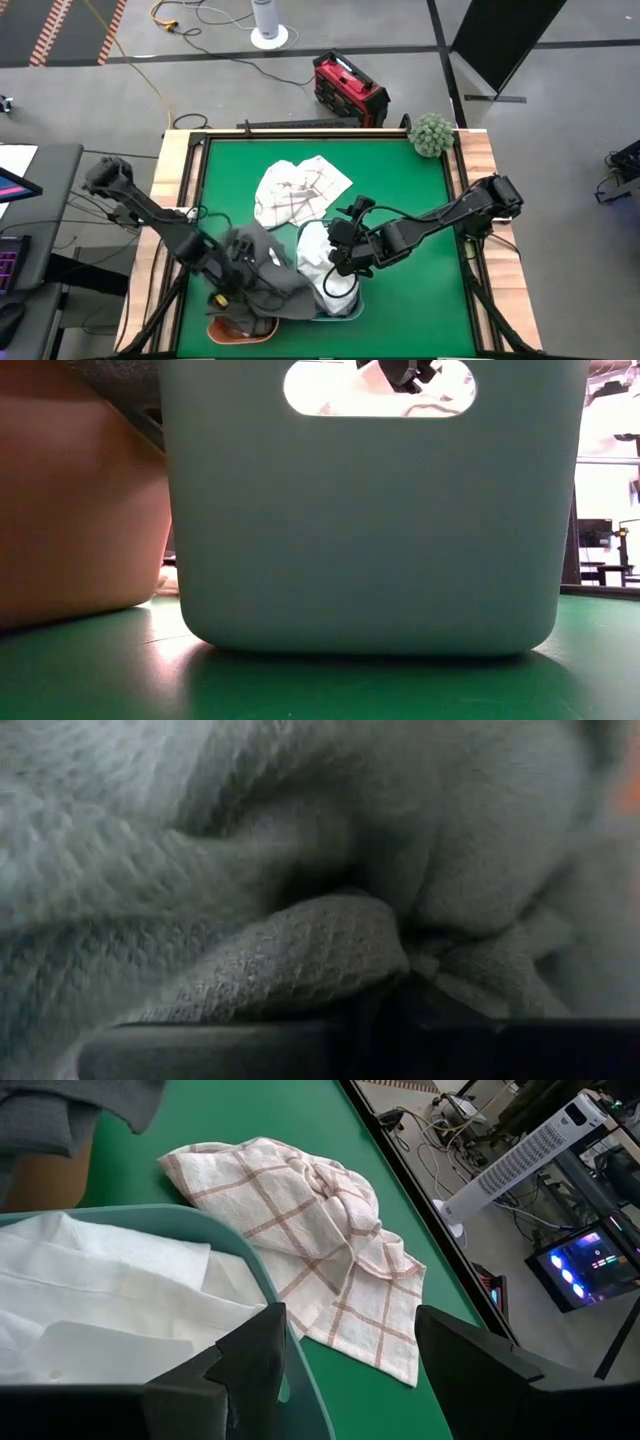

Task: Sort towels by color in basket
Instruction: Put the black towel into the orange bin

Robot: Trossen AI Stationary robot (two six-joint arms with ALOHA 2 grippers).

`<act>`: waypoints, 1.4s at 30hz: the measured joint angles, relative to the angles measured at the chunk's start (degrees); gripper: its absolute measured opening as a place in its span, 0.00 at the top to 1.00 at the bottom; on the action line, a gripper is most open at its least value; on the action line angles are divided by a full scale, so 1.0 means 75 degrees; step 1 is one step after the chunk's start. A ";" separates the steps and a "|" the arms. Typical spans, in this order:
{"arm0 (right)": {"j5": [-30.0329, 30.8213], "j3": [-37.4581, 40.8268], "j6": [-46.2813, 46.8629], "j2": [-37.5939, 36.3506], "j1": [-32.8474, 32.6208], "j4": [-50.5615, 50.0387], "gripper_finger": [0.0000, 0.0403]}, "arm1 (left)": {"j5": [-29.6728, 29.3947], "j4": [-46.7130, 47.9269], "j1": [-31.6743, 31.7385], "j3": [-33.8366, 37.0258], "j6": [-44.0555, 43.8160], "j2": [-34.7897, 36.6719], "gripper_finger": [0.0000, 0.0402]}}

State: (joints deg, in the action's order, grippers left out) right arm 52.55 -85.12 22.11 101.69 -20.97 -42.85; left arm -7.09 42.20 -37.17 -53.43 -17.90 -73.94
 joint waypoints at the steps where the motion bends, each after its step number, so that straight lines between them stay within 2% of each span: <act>1: 0.0000 0.0000 0.0000 0.0000 0.0000 0.0000 0.37 | -0.0131 -0.0006 -0.0001 0.0025 0.0001 -0.0233 0.95; 5: 0.0000 0.0000 0.0000 0.0000 0.0000 -0.0001 0.37 | -0.0379 -0.0164 -0.0003 0.0030 0.0079 -0.1086 0.89; 9: -0.0003 0.0000 -0.0003 0.0000 0.0000 -0.0003 0.37 | -0.0569 -0.0108 0.0000 -0.0160 0.0279 -0.1500 0.79; 16: 0.0000 0.0000 -0.0001 0.0000 0.0017 -0.0003 0.37 | -0.1171 0.0587 0.0006 -0.0931 0.0297 -0.1136 0.58; 21: -0.0001 0.0000 0.0000 0.0000 0.0017 -0.0002 0.37 | -0.0236 0.1369 0.0015 -0.1496 0.0119 -0.0586 0.47; 24: -0.0002 0.0000 0.0000 0.0000 0.0017 0.0000 0.37 | 0.0219 0.1902 0.0010 -0.2004 -0.0114 -0.0237 0.45; 28: -0.0003 0.0000 0.0008 0.0000 0.0017 0.0003 0.37 | 0.0306 0.2196 0.0009 -0.2594 -0.0195 0.0186 0.45; 31: -0.0003 0.0000 0.0012 0.0000 0.0017 0.0006 0.37 | -0.0137 0.1979 0.0009 -0.2791 0.0012 0.0498 0.45; 34: -0.0003 0.0000 0.0012 0.0000 0.0017 0.0009 0.37 | -0.1085 0.1123 0.0006 -0.2675 0.0317 0.0596 0.45; 37: -0.0003 0.0000 0.0012 0.0000 0.0029 0.0025 0.37 | -0.1340 0.0431 0.0022 -0.2408 0.0735 0.0389 0.45; 42: 0.0000 0.0000 0.0009 0.0000 0.0029 0.0026 0.37 | -0.1446 -0.0085 0.0231 -0.2179 0.1179 -0.0539 0.45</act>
State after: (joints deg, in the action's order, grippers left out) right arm 52.55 -85.12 22.17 101.69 -20.75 -42.65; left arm -17.94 41.56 -35.44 -69.78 -9.05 -77.99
